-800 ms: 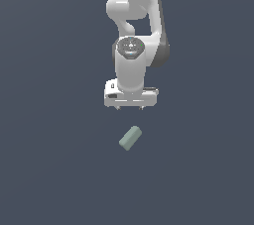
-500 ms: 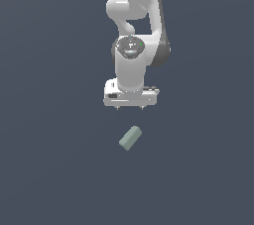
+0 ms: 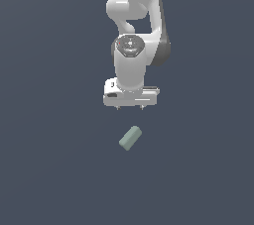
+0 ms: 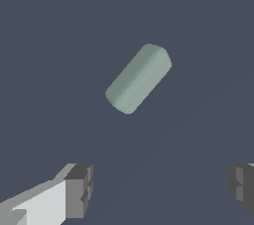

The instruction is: Pick up the object and move it to a goal position.

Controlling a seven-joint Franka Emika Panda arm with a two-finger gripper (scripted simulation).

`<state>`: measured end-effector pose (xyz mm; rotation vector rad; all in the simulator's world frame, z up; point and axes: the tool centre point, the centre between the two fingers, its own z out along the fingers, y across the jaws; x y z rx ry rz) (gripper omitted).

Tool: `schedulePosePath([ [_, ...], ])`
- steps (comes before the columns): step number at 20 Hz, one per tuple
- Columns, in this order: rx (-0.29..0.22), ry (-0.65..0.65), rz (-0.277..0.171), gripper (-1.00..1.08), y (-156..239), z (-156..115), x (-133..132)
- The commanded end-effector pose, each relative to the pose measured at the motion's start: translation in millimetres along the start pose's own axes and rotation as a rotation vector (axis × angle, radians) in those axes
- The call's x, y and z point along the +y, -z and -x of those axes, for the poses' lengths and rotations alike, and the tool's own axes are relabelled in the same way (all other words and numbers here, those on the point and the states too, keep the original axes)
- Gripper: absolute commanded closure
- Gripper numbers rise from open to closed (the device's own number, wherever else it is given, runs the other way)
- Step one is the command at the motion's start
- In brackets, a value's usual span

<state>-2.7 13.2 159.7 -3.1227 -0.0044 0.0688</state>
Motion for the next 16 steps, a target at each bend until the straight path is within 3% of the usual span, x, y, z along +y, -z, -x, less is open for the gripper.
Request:
schedulePosePath([
  [1, 0.0, -0.015, 0.0, -0.92, -2, -2, 0],
  [16, 0.017, -0.295, -0.002, -0.92, -34, -34, -1],
])
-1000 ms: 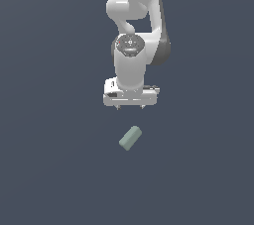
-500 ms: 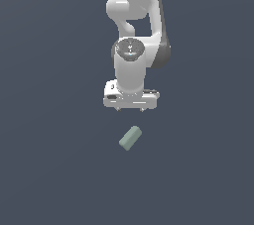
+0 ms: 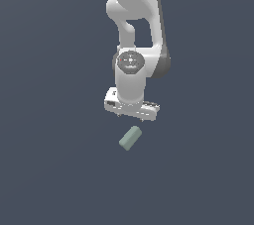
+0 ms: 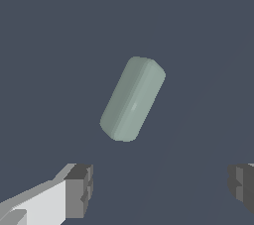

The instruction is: Pick up the object and move it to a goal position.

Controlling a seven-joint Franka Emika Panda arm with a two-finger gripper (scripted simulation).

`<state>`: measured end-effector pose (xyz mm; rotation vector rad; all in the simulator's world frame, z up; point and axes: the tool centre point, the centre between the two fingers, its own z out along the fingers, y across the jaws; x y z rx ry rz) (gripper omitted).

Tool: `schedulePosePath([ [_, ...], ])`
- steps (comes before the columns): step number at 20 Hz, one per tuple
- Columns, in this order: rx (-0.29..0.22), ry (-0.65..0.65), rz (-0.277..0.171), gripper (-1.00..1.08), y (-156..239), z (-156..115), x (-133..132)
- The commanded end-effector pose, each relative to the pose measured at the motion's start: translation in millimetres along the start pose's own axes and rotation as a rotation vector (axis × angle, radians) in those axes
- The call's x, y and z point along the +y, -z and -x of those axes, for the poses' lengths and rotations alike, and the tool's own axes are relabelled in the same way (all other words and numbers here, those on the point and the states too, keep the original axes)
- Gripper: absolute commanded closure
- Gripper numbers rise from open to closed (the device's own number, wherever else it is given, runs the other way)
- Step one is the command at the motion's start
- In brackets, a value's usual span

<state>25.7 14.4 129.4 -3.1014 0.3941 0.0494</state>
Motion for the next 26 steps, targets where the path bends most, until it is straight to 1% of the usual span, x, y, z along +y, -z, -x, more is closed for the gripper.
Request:
schedulePosePath([
  [1, 0.004, -0.067, 0.0, -0.92, -8, -7, -2],
  [8, 0.018, -0.251, 0.001, -0.92, -32, -25, -7],
  [14, 0.027, -0.365, 0.002, -0.92, -48, -36, -11],
  [20, 0.033, -0.429, 0.003, -0.92, -57, -41, -12],
  [26, 0.034, -0.441, 0.003, -0.92, -59, -42, -13],
])
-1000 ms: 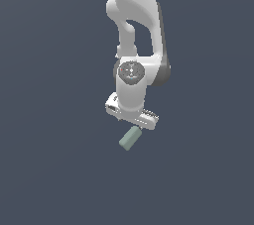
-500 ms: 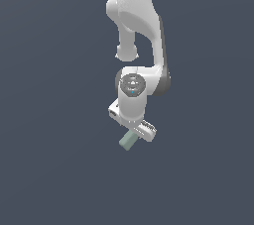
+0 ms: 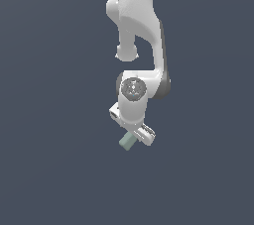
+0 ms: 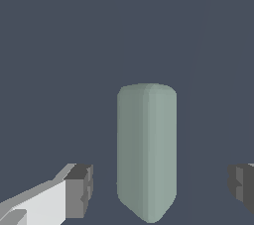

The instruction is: Pick up the object and move it to a goal position.

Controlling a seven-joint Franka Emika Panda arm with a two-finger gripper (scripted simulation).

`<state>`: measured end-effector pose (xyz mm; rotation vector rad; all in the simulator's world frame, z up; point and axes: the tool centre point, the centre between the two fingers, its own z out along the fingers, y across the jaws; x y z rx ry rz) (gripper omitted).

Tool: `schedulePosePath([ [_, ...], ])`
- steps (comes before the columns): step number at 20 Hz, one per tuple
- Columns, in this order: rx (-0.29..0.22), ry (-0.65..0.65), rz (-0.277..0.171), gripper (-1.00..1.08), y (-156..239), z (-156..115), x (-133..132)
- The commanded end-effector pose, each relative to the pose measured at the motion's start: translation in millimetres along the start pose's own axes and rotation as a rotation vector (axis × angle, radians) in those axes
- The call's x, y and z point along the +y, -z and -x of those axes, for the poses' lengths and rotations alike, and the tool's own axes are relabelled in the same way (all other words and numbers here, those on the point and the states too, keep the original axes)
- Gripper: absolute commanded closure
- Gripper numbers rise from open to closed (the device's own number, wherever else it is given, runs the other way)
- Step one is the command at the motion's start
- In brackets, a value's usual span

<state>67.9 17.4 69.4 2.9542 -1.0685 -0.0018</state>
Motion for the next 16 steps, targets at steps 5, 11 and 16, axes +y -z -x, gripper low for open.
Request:
schedulePosePath([
  [5, 0.0, -0.001, 0.0, -0.92, -9, 0, 0],
  [11, 0.001, -0.004, 0.0, -0.92, -40, 0, 1],
  [16, 0.001, -0.005, -0.001, -0.92, -51, 0, 0],
])
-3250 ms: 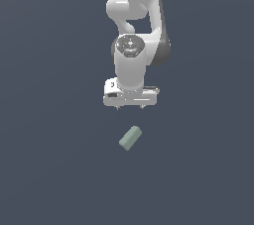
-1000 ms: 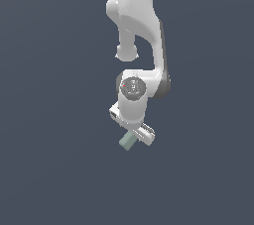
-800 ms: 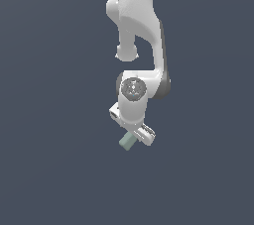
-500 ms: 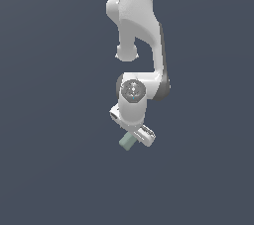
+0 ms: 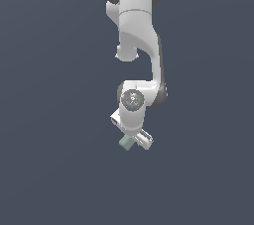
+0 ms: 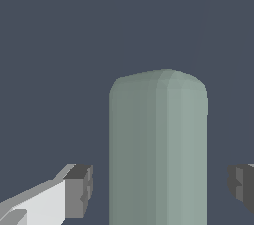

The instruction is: Pick up the object and move it to a goal position.

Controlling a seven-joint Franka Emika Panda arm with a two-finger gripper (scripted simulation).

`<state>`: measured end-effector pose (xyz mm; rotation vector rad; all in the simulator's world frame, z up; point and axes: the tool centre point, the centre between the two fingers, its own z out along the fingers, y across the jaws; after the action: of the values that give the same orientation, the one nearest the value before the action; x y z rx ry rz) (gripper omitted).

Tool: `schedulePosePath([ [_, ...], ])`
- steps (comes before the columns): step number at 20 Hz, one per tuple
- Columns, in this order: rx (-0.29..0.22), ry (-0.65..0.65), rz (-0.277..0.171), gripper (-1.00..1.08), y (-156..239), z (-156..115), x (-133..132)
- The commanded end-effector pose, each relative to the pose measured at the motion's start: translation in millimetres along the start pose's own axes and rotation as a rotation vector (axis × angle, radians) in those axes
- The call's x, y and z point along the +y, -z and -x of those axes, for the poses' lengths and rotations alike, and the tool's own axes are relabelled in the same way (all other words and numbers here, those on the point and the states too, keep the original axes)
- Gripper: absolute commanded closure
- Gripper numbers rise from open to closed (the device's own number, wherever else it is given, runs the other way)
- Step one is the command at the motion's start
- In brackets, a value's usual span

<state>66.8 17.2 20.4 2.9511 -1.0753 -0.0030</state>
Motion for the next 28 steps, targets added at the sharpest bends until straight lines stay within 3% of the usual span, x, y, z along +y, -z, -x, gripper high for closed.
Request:
schedulePosePath([
  [1, 0.001, 0.0, -0.001, -0.92, -2, -1, -1],
  [2, 0.001, 0.0, -0.001, -0.92, -1, -1, -1],
  [3, 0.001, 0.0, -0.001, 1.08, -1, -1, -1],
  [18, 0.001, 0.0, -0.001, 1.08, 3, 2, 0],
  [28, 0.001, 0.0, -0.002, 1.08, 39, 24, 7],
])
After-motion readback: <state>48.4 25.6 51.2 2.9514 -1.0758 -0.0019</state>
